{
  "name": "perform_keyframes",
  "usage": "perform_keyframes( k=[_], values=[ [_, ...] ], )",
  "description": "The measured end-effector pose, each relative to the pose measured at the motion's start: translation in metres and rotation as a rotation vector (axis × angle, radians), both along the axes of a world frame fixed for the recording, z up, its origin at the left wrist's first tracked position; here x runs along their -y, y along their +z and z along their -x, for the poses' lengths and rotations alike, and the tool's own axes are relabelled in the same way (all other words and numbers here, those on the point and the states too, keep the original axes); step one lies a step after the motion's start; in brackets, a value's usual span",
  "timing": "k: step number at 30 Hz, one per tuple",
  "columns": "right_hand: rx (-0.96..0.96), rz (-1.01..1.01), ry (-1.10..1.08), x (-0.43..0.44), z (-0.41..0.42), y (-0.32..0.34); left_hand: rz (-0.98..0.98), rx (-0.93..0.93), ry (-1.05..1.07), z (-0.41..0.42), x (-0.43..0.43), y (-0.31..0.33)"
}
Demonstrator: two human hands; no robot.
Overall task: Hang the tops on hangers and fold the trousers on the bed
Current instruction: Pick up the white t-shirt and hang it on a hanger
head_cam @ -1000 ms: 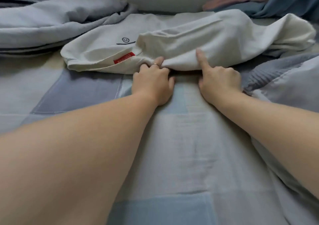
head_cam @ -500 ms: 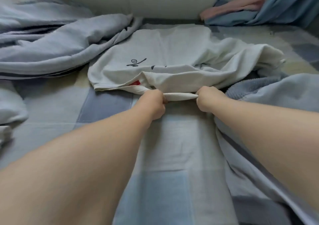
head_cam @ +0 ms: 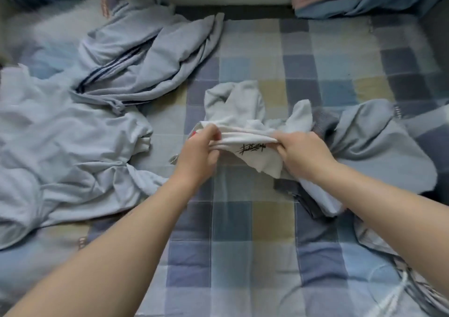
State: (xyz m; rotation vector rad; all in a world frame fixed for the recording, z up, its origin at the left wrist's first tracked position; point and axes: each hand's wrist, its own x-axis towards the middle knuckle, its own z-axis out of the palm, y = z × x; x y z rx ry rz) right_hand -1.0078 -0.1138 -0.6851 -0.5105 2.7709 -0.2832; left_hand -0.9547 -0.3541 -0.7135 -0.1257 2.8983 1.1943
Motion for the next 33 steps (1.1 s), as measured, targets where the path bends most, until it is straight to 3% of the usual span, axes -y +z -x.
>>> perform_keyframes(
  k=[5, 9, 15, 18, 23, 28, 33],
  values=[
    [0.081, 0.416, -0.067, 0.012, -0.048, 0.154, -0.29, -0.155, 0.254, -0.036, -0.02, 0.138],
    [0.089, 0.7, -0.135, 0.03, -0.081, 0.242, -0.531, -0.105, 0.221, -0.103, -0.047, 0.201],
    [0.13, 1.081, -0.184, 0.035, -0.121, 0.308, -0.426, 0.181, 0.231, -0.206, -0.075, 0.205],
    [0.14, 1.207, -0.235, 0.031, -0.127, 0.326, -0.344, 0.189, 0.283, -0.225, -0.072, 0.196],
    [0.197, 1.17, -0.379, 0.005, -0.135, 0.313, -0.481, 0.086, 0.333, -0.229, -0.066, 0.219],
    [0.154, 1.033, -0.361, -0.029, -0.214, 0.281, -0.627, 0.129, 0.302, -0.218, -0.08, 0.243],
    [0.278, 0.746, -0.366, -0.015, -0.321, 0.224, -0.887, 0.389, 0.494, -0.21, -0.081, 0.253]
  ],
)
